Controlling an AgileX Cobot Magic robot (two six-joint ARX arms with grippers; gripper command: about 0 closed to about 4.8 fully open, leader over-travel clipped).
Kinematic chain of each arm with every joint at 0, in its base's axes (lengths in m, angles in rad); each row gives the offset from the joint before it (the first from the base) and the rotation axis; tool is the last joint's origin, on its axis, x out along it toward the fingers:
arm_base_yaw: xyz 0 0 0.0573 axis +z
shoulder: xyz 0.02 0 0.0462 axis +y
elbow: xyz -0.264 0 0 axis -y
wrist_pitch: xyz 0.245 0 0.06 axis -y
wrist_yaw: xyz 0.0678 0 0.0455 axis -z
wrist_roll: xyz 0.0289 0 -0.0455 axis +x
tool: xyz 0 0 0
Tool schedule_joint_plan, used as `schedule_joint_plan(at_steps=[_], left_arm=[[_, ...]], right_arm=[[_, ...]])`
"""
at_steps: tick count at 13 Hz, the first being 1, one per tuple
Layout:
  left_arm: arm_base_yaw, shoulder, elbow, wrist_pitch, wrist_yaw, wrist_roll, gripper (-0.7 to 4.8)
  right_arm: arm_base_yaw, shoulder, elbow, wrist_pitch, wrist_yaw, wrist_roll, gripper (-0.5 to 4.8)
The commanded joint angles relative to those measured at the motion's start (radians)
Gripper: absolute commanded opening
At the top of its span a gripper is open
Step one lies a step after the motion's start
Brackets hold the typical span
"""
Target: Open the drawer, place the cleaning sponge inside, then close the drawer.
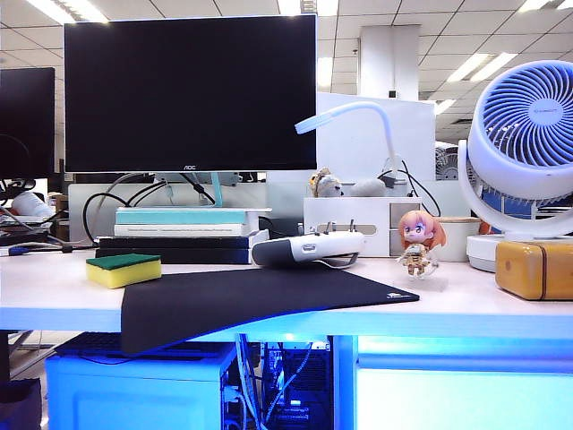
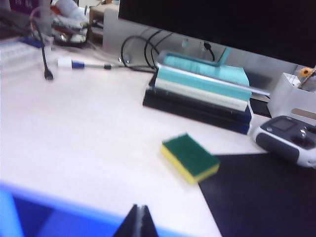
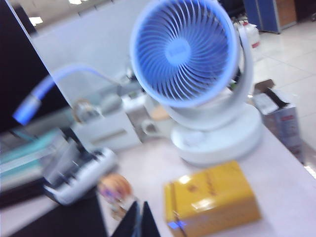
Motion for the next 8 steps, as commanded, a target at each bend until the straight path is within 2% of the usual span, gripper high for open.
schedule_joint_plan(at_steps=[1, 2, 3, 4, 5, 6, 8], left_arm=[[0.000, 0.272, 0.253, -0.034, 0.031, 0.056, -0.06], [0.000, 0.372, 0.356, -0.080, 0.073, 0.082, -0.06], [0.000, 0.409, 0.395, -0.101, 0.096, 0.088, -0.06], [0.000, 0.518, 0.512, -0.170, 0.129, 0.108, -0.06], [0.000, 0.555, 0.547, -0.172, 0.146, 0.108, -0.06], [0.000, 0.574, 0.564, -0.173, 0.194, 0.108, -0.06], [-0.001, 0.578, 0.566, -0.182, 0.219, 0.109, -0.06]], right_arm=[[0.000, 0.087, 0.102, -0.010, -0.002, 0.110, -0.05], [0.001, 0.136, 0.155, -0.046, -0.004, 0.134, -0.05], [0.000, 0.158, 0.175, -0.048, -0.017, 0.143, -0.05], [0.000, 0.232, 0.245, -0.043, -0.047, 0.212, -0.05], [0.000, 0.280, 0.277, -0.037, -0.056, 0.234, -0.05], [-0.001, 0.324, 0.300, -0.036, -0.069, 0.294, -0.05], [-0.002, 0.360, 0.303, -0.033, -0.073, 0.407, -0.05]])
